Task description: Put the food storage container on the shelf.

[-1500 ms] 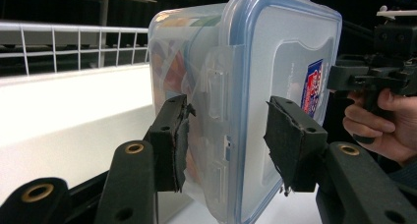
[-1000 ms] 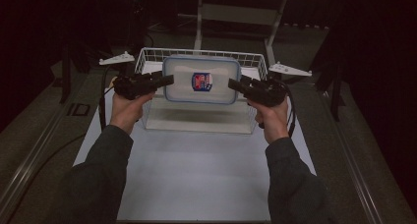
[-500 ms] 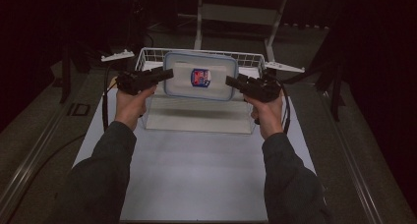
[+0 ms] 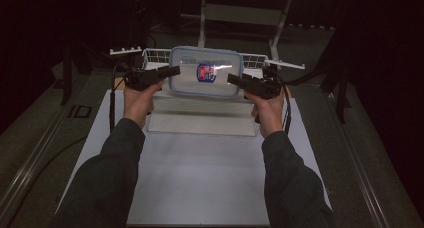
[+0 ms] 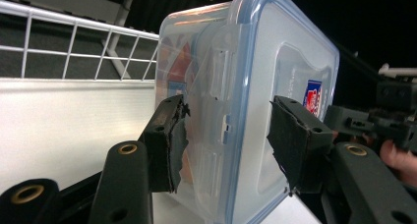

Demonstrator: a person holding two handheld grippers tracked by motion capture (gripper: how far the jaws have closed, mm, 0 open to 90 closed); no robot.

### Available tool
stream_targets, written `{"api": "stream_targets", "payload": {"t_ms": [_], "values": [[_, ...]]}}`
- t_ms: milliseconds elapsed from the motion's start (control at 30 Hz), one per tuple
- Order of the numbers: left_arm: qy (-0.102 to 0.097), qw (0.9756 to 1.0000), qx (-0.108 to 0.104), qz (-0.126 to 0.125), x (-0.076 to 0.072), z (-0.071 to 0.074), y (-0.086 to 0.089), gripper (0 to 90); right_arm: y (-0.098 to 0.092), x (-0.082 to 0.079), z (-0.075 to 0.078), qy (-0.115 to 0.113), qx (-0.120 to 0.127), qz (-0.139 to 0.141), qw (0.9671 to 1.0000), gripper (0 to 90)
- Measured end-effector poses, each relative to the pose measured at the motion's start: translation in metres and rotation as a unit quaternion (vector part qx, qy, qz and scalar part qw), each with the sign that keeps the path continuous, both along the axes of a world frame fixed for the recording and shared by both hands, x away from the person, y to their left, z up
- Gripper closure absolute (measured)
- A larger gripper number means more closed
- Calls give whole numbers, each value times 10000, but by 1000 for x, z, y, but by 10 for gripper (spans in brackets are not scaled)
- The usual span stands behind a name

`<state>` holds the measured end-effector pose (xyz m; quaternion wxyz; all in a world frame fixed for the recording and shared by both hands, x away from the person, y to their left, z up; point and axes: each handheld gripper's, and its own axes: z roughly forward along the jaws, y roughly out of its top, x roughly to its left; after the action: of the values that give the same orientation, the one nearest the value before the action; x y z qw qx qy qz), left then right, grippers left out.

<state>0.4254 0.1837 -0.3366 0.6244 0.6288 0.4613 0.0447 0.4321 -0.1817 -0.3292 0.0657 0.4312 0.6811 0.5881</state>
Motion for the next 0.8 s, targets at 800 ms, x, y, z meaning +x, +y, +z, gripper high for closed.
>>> {"api": "stream_targets", "payload": {"t_ms": [800], "values": [[83, 9987, 191, 459, 4, -4, -8, 467, 9, 11, -12, 390, 178, -280, 9987, 305]]}}
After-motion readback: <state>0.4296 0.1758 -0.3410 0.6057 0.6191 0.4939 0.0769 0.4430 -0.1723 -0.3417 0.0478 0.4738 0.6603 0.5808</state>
